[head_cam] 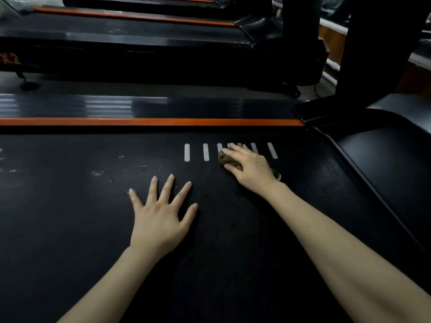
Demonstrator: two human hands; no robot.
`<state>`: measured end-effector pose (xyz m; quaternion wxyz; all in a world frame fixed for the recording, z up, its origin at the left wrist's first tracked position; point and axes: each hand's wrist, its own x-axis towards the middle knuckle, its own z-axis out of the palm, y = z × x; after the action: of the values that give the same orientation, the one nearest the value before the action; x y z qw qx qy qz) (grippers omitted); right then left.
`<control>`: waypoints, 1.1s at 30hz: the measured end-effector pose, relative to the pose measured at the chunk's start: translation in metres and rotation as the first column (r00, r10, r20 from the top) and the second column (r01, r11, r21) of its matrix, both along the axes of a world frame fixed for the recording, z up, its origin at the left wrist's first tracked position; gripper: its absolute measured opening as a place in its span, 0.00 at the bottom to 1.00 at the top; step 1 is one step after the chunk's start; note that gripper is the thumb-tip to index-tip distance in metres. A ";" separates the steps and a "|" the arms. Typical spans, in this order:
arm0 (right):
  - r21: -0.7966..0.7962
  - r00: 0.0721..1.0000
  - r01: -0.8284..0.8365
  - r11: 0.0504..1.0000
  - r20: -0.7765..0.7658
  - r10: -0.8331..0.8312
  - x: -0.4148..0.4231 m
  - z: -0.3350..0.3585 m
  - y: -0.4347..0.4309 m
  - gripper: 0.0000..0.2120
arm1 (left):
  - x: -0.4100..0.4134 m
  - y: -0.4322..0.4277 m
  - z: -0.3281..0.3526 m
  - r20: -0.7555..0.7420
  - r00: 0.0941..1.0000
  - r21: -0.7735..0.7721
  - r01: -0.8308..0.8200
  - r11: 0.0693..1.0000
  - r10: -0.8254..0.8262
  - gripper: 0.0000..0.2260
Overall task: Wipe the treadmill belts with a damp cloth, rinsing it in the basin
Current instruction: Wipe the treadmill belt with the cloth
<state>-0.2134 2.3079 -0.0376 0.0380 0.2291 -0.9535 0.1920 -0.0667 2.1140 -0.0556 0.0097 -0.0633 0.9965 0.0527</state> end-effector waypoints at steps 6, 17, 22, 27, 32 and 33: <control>-0.019 0.948 -0.314 0.949 -0.056 0.312 0.148 -0.004 0.019 0.22 | 0.003 0.001 0.003 0.000 1.000 0.017 0.014 1.000 -0.014 0.23; -0.036 0.997 0.071 0.997 -0.038 -0.073 0.116 -0.002 0.018 0.22 | 0.001 0.001 0.000 -0.023 0.999 0.032 0.027 0.999 -0.027 0.22; 0.036 0.959 -0.270 0.962 -0.080 0.272 0.194 -0.004 0.052 0.28 | 0.001 -0.002 -0.001 -0.036 0.999 0.029 0.039 0.999 -0.038 0.23; -0.017 0.980 0.195 0.981 -0.044 -0.196 0.119 0.001 0.086 0.22 | 0.001 -0.003 -0.003 -0.033 0.999 0.025 0.034 0.999 -0.033 0.23; -0.045 0.979 0.197 0.979 -0.037 -0.199 0.149 -0.004 0.052 0.24 | 0.001 -0.001 0.000 -0.035 0.999 0.044 0.026 0.999 -0.025 0.23; -0.033 0.994 0.095 0.995 -0.041 -0.096 0.170 -0.006 0.043 0.25 | 0.001 -0.001 0.000 -0.035 0.999 0.044 0.028 0.999 -0.027 0.23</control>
<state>-0.0431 2.3507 -0.0431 0.0712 0.1866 -0.9593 0.1996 -0.0654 2.1130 -0.0554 -0.0055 -0.0485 0.9959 0.0758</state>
